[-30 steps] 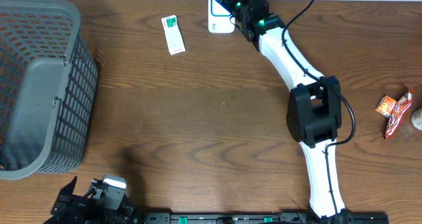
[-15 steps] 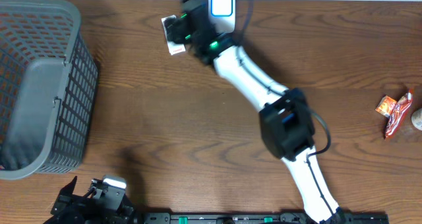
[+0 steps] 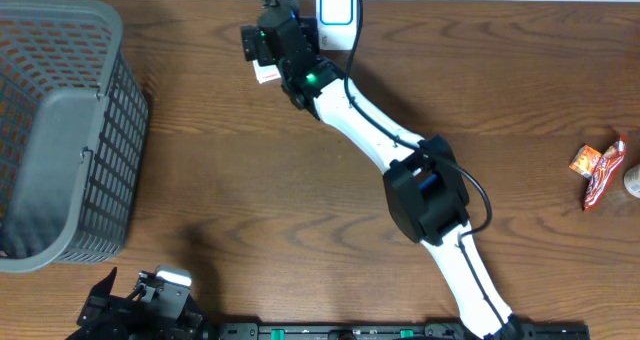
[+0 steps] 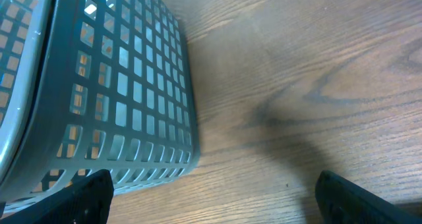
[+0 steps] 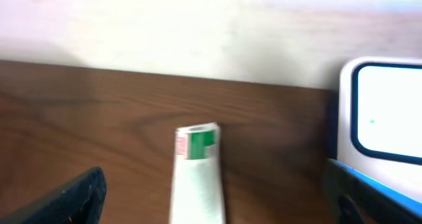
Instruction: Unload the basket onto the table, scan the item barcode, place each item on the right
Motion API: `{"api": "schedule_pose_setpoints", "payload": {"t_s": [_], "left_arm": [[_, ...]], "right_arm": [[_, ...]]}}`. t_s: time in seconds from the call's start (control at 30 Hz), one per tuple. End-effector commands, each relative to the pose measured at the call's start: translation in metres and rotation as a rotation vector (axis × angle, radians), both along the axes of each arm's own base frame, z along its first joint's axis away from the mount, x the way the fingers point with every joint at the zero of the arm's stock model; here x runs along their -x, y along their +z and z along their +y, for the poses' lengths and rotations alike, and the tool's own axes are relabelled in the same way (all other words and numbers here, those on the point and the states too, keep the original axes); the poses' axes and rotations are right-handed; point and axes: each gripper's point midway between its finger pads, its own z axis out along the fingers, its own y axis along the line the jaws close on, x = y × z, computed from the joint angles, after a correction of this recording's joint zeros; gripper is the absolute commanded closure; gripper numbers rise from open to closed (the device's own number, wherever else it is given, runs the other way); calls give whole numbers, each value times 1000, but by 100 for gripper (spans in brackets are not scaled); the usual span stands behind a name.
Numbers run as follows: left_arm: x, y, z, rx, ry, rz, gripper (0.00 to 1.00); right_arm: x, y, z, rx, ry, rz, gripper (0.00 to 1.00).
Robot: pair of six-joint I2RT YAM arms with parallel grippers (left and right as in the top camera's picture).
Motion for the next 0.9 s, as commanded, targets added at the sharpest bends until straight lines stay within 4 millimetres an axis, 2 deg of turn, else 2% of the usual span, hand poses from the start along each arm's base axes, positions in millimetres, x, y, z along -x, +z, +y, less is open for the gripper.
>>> {"api": "schedule_pose_setpoints", "payload": {"t_s": [0.0, 0.03, 0.17, 0.27, 0.3, 0.4, 0.57, 0.7, 0.8, 0.83, 0.87], "left_arm": [[0, 1, 0, -5, -1, -4, 2], [0, 1, 0, -5, -1, -4, 2], [0, 1, 0, -5, -1, -4, 2], [0, 1, 0, -5, -1, -4, 2], [0, 1, 0, -5, -1, -4, 2], [0, 1, 0, -5, -1, -4, 2], [0, 1, 0, -5, -1, -4, 2], [0, 1, 0, -5, -1, -4, 2], [0, 1, 0, -5, -1, -4, 2], [0, 1, 0, -5, -1, -4, 2], [0, 1, 0, -5, -1, -4, 2]], "right_arm": [[4, -57, 9, 58, 33, 62, 1], [7, -66, 16, 59, 44, 64, 1], [14, -81, 32, 66, 60, 46, 1], [16, -89, 38, 69, 55, 35, 1], [17, -97, 38, 72, 57, 39, 1], [17, -110, 39, 79, 58, 46, 1], [21, -147, 36, 110, 58, 82, 1], [20, -163, 29, 139, 18, 76, 1], [20, -168, 27, 144, 17, 82, 1], [20, -169, 26, 144, 15, 83, 4], [19, -170, 25, 140, 11, 84, 24]]}}
